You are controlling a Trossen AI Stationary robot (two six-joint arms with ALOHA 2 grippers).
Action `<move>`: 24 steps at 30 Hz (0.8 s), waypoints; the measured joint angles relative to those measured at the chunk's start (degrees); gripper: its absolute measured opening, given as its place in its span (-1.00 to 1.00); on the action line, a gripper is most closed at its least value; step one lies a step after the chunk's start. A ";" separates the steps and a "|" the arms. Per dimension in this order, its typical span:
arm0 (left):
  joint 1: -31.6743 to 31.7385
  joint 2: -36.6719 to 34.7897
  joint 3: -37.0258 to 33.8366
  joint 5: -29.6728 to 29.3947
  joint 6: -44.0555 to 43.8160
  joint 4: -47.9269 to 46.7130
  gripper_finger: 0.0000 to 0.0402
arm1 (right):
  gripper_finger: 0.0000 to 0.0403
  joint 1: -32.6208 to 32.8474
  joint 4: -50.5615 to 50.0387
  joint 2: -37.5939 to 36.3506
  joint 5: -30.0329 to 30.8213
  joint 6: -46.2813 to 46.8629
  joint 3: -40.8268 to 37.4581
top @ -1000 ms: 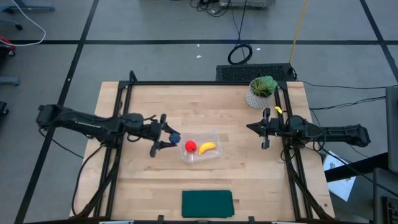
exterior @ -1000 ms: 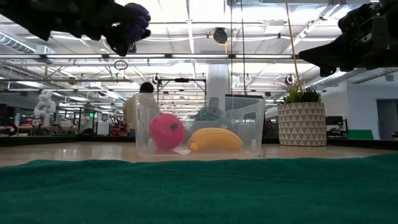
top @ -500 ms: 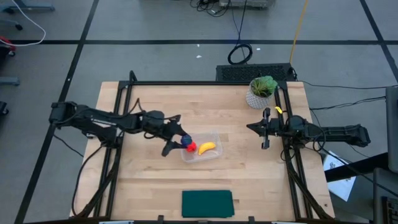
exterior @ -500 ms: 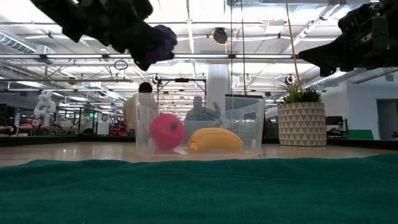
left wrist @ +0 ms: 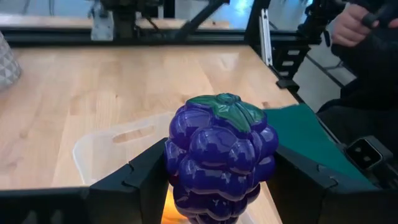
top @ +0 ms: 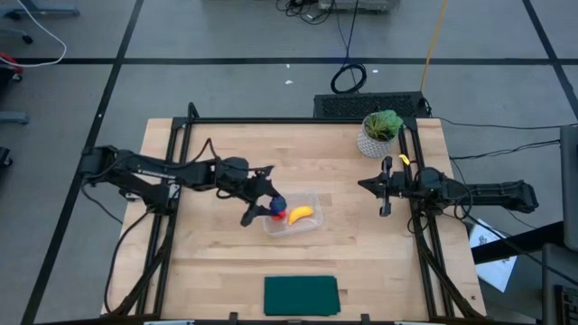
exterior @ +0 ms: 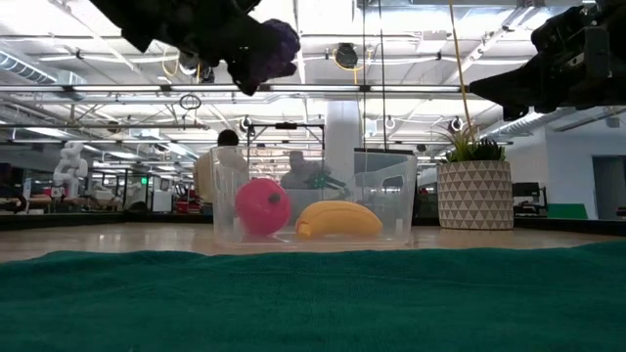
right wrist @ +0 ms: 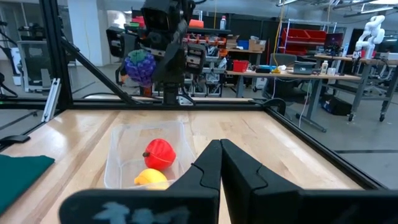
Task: Pick and placing Produce into tupperware
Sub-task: Put the purple grapes into the transparent bin
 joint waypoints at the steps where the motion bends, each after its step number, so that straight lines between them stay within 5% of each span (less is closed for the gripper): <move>1: 0.00 0.06 0.61 0.27 0.00 -1.28 0.14 | -1.00 0.01 0.01 0.09 0.00 0.00 0.00; 24: -1.33 17.95 19.80 2.29 3.48 -30.95 0.14 | -1.00 0.02 0.29 2.12 0.02 0.20 0.00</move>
